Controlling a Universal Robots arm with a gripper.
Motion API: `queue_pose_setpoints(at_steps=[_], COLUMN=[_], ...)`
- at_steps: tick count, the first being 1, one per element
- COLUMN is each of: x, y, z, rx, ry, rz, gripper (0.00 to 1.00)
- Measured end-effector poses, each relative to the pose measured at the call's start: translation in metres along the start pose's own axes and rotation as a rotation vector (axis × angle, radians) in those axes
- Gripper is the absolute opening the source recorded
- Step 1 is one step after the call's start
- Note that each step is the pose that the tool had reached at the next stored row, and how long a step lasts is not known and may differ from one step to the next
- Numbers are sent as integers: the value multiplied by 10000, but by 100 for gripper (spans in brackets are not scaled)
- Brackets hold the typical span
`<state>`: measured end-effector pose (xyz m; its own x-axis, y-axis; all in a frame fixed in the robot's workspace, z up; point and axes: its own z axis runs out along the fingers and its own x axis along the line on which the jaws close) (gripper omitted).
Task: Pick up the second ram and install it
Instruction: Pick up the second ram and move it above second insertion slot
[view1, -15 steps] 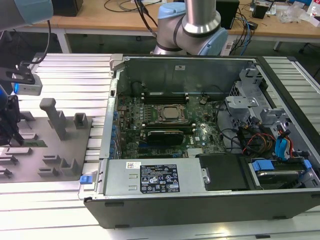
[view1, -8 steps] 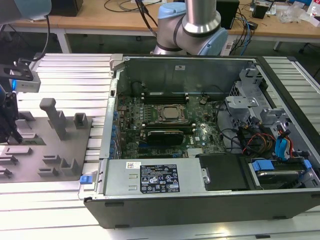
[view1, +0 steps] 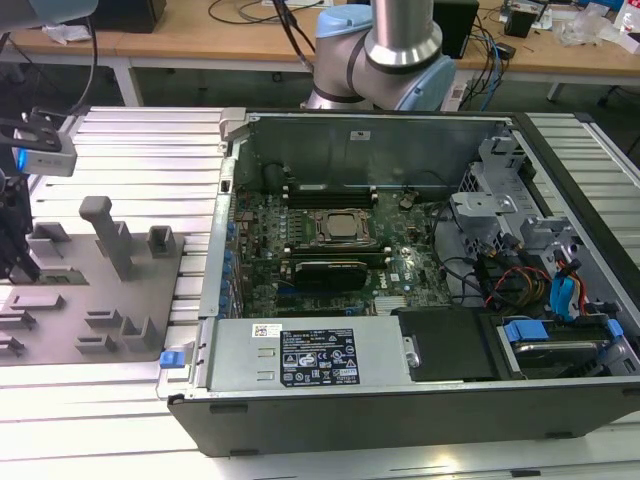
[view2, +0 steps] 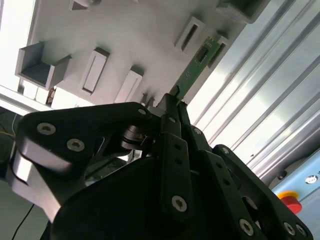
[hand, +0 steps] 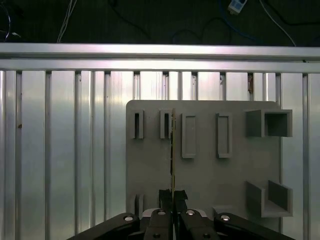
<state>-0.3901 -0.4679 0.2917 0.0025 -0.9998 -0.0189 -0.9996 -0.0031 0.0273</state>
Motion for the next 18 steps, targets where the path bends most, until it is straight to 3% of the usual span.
queue_pose_setpoints(at_steps=[18], x=[-9], y=[-44], z=[-261], rx=[-6], ry=[-9], rz=[-1], gripper=[13])
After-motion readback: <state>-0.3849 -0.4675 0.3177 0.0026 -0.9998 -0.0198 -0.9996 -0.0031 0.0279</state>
